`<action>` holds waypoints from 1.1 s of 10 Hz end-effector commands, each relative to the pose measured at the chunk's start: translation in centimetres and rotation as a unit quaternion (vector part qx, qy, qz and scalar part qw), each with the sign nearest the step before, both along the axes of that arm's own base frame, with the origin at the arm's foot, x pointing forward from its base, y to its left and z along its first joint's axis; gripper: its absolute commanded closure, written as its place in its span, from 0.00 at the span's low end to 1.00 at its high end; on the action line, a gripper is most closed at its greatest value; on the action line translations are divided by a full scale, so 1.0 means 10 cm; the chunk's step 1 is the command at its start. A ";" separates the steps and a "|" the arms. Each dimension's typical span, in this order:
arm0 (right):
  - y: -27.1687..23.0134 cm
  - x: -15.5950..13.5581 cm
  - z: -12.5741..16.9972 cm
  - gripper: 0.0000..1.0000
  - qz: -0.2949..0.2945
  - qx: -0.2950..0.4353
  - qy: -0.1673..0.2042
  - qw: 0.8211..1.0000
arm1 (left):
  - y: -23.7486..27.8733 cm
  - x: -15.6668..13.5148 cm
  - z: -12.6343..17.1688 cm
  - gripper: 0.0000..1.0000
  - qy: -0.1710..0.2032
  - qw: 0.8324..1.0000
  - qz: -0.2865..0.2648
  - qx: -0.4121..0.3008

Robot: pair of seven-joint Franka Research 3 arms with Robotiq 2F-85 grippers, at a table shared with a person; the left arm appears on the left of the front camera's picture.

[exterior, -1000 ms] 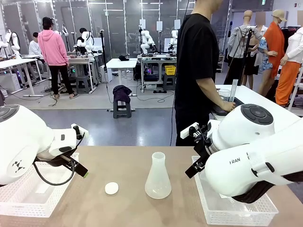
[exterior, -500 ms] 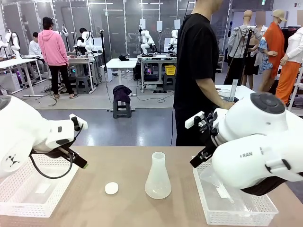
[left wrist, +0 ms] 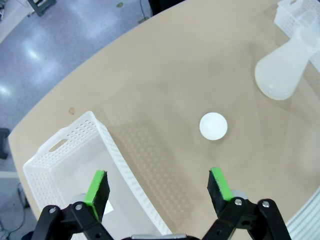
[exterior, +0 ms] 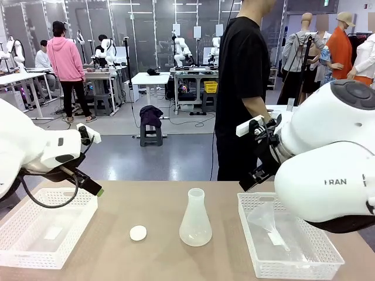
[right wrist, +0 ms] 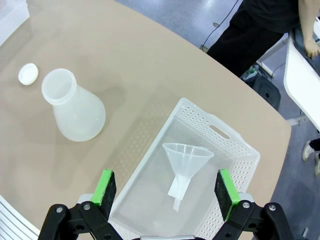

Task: Prepare the solutions needed for the experiment.
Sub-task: Pick up the Plastic Funnel and insert it into the Big flask.

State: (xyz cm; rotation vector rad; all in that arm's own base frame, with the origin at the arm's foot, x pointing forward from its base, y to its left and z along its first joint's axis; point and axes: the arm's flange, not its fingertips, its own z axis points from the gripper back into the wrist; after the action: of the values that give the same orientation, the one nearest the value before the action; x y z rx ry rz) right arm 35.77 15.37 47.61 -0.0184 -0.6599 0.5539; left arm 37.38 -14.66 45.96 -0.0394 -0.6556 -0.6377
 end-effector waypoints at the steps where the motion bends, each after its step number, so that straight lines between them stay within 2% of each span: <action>1: -0.17 -0.12 -0.09 0.00 -0.029 0.063 0.030 0.997 | 0.35 -0.08 0.02 0.00 0.037 0.997 -0.029 -0.053; 4: -0.48 0.10 -0.13 0.00 -0.025 0.186 0.070 0.980 | 0.64 0.20 0.05 0.00 0.059 0.985 -0.068 -0.148; 7: -0.65 0.26 -0.20 0.00 -0.023 0.304 0.104 0.947 | 0.79 0.39 0.03 0.00 0.080 0.966 -0.099 -0.226; 8: -0.65 0.29 -0.25 0.00 -0.016 0.306 0.107 0.946 | 0.81 0.45 0.01 0.00 0.085 0.964 -0.095 -0.235; 9: -0.57 0.19 -0.11 0.00 -0.040 0.263 0.100 0.959 | 0.80 0.23 0.07 0.00 0.064 0.973 -0.080 -0.205; 11: -0.57 0.19 -0.11 0.00 -0.040 0.263 0.100 0.959 | 0.80 0.23 0.07 0.00 0.064 0.973 -0.080 -0.205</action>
State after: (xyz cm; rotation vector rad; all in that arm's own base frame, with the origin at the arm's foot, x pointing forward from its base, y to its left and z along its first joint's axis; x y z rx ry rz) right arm 37.64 9.45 46.21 0.5248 -0.5936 0.2798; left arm 40.05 -6.71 46.92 -0.5250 -0.6490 -0.6239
